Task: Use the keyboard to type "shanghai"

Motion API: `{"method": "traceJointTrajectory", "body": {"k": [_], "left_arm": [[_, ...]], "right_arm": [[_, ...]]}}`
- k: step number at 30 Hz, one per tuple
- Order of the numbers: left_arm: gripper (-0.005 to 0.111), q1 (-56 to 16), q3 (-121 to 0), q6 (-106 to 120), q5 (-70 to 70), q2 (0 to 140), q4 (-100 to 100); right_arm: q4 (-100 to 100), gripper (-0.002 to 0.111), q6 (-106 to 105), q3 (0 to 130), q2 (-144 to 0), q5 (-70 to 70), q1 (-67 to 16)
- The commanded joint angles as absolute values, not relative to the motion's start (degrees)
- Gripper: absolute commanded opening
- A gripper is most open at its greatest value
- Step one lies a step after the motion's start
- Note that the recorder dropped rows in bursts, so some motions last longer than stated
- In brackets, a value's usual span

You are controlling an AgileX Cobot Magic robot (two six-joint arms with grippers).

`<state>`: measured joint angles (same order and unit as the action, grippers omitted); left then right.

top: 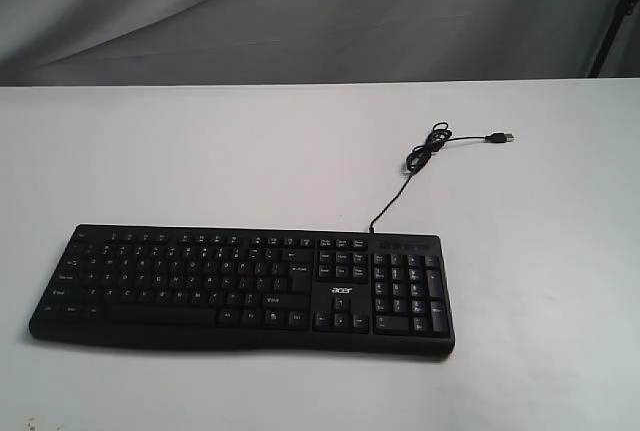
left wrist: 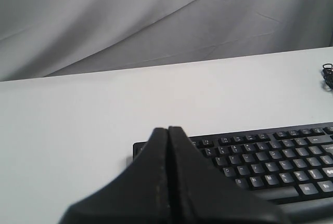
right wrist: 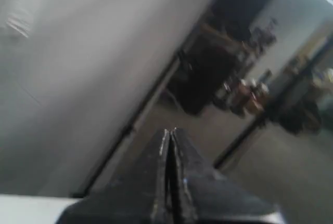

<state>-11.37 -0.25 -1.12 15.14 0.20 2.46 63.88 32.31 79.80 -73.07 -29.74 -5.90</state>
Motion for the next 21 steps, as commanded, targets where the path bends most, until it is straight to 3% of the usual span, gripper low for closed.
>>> {"method": "traceJointTrajectory", "body": {"k": [1, 4, 6, 14, 21], "left_arm": [[0.000, -11.60, 0.00, -1.28, 14.87, 0.00, 2.51], [0.000, -11.60, 0.00, -1.28, 14.87, 0.00, 2.51], [0.000, -11.60, 0.00, -1.28, 14.87, 0.00, 2.51], [0.000, -11.60, 0.00, -1.28, 14.87, 0.00, 2.51], [0.000, -11.60, 0.00, -1.28, 14.87, 0.00, 2.51]], "right_arm": [[24.78, 0.000, -0.57, 96.04, -82.86, -49.20, -1.83], [-13.26, 0.000, -23.42, 100.54, -89.61, -56.01, 2.39], [-27.35, 0.000, -33.91, 100.25, -93.12, -59.80, 4.13], [-40.61, 0.000, -60.24, 87.95, -102.50, -59.17, 0.84], [-49.02, 0.000, -70.72, 84.09, -109.03, -53.52, -7.44]]}}
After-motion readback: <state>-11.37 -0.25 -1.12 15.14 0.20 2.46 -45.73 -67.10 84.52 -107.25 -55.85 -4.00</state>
